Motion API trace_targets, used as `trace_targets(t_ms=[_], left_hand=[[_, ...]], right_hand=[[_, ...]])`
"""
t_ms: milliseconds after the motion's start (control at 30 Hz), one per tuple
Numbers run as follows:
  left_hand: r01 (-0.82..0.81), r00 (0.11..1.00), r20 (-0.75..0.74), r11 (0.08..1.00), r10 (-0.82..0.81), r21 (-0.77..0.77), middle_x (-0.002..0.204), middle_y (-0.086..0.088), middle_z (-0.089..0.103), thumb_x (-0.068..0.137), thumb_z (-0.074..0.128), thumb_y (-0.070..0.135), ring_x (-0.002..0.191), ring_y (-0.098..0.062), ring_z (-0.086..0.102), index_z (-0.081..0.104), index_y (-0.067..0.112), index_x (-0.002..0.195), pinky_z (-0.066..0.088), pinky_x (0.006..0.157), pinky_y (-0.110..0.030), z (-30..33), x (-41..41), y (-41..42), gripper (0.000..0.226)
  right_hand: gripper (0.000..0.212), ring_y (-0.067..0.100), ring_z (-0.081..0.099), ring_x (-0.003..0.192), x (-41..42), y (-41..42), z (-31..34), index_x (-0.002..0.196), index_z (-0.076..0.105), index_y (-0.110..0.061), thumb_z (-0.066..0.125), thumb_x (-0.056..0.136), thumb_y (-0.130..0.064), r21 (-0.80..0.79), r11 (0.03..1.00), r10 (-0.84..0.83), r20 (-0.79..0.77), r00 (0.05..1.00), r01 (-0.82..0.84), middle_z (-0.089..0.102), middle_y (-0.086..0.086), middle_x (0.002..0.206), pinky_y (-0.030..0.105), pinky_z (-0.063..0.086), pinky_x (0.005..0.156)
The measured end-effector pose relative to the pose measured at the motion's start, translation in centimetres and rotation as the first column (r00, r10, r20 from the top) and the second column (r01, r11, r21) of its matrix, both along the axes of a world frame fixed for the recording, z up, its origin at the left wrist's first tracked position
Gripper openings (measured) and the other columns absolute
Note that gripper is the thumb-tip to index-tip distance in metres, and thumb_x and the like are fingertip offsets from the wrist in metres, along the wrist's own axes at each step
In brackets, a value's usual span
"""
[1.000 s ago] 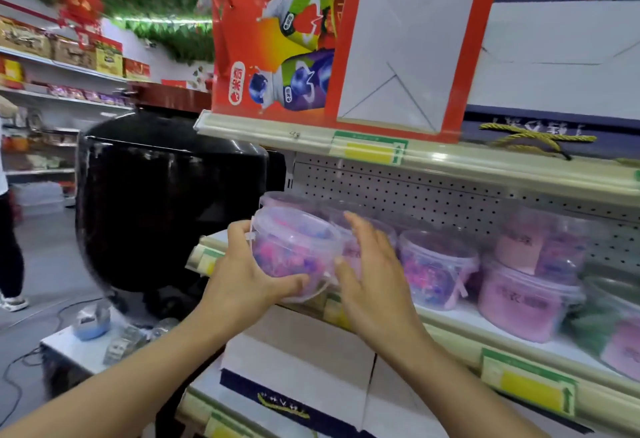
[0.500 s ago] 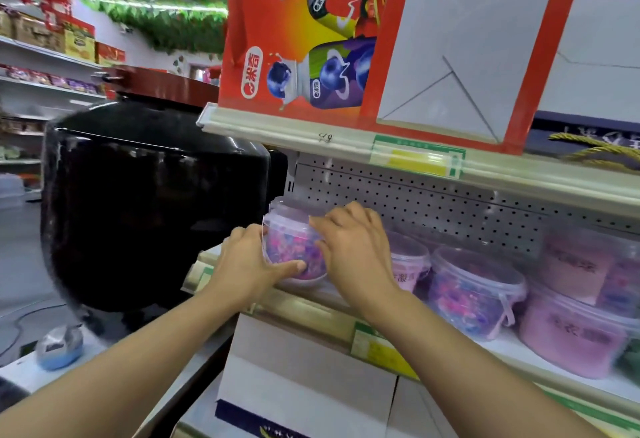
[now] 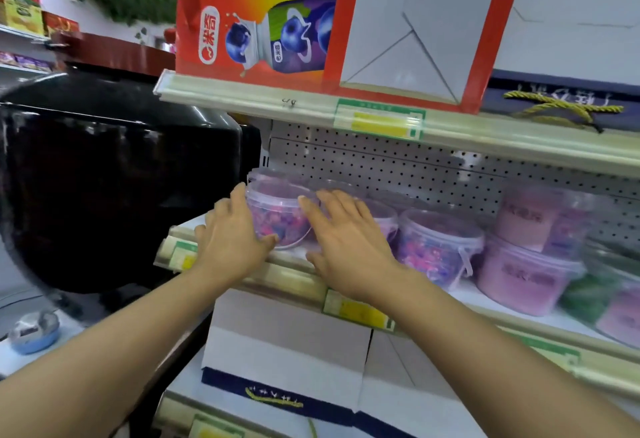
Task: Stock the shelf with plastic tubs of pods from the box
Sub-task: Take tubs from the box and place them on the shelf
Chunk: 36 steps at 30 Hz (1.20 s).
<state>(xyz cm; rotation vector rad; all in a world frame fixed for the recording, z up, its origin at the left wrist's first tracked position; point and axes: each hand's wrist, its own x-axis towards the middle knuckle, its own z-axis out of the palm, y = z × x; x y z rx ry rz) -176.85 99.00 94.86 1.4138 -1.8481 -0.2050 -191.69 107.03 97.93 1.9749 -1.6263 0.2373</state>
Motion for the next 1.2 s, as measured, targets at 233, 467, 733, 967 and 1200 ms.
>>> trace_targets(t_ms=[233,467,733,967,1200], left_hand=[[0.188,0.966,0.218,0.959,-0.142,-0.21,0.136,-0.012,0.039,0.076,0.069,0.028,0.123,-0.034,0.037,0.038,0.014,0.134,0.033,0.098,-0.042,0.3,-2.4,7.2,0.067],[0.408,0.894,0.246,0.908,-0.374,-0.1,0.122,-0.003,0.058,0.082,0.063,0.028,0.111,-0.026,0.054,0.047,0.022,0.123,0.045,0.086,-0.038,-2.2,-9.1,15.9,0.044],[0.449,0.809,0.345,0.879,-0.475,0.159,0.12,0.006,0.059,0.089,0.056,0.035,0.111,-0.018,0.055,0.046,0.026,0.124,0.048,0.083,-0.034,-10.0,-19.4,26.4,0.038],[0.392,0.78,0.328,0.824,-0.533,0.409,0.115,0.005,0.062,0.087,0.056,0.034,0.103,-0.019,0.058,0.05,0.025,0.115,0.048,0.08,-0.033,-19.1,-27.4,35.6,0.031],[0.315,0.724,0.321,0.706,-0.611,0.634,0.111,0.003,0.062,0.086,0.055,0.031,0.101,-0.021,0.057,0.052,0.024,0.111,0.05,0.081,-0.038,-28.9,-31.0,41.9,0.026]], right_hand=[[0.063,0.033,0.031,0.134,-3.4,7.5,-1.4,0.139,0.039,-0.012,0.064,0.081,-0.021,-0.087,0.996,0.002,0.138,0.99,0.01,0.035,0.015,0.145,0.043,0.024,0.109],[0.055,0.038,0.055,0.108,-9.6,16.5,-6.5,0.123,0.055,-0.004,0.074,0.073,-0.018,-0.033,0.995,-0.091,0.198,0.976,0.099,0.057,0.019,0.121,0.043,0.044,0.092],[0.053,0.038,0.054,0.11,-19.3,27.3,-14.0,0.13,0.049,-0.006,0.066,0.082,-0.022,0.182,0.971,-0.195,0.206,0.959,0.158,0.053,0.019,0.128,0.043,0.043,0.092],[0.047,0.036,0.052,0.11,-28.2,36.7,-22.7,0.129,0.049,-0.008,0.059,0.085,-0.02,0.403,0.902,-0.289,0.304,0.908,0.152,0.05,0.015,0.128,0.04,0.043,0.091],[0.048,0.03,0.047,0.12,-34.1,44.9,-32.6,0.136,0.04,-0.012,0.052,0.09,-0.024,0.668,0.72,-0.493,0.305,0.815,0.185,0.041,0.01,0.137,0.035,0.04,0.096]])
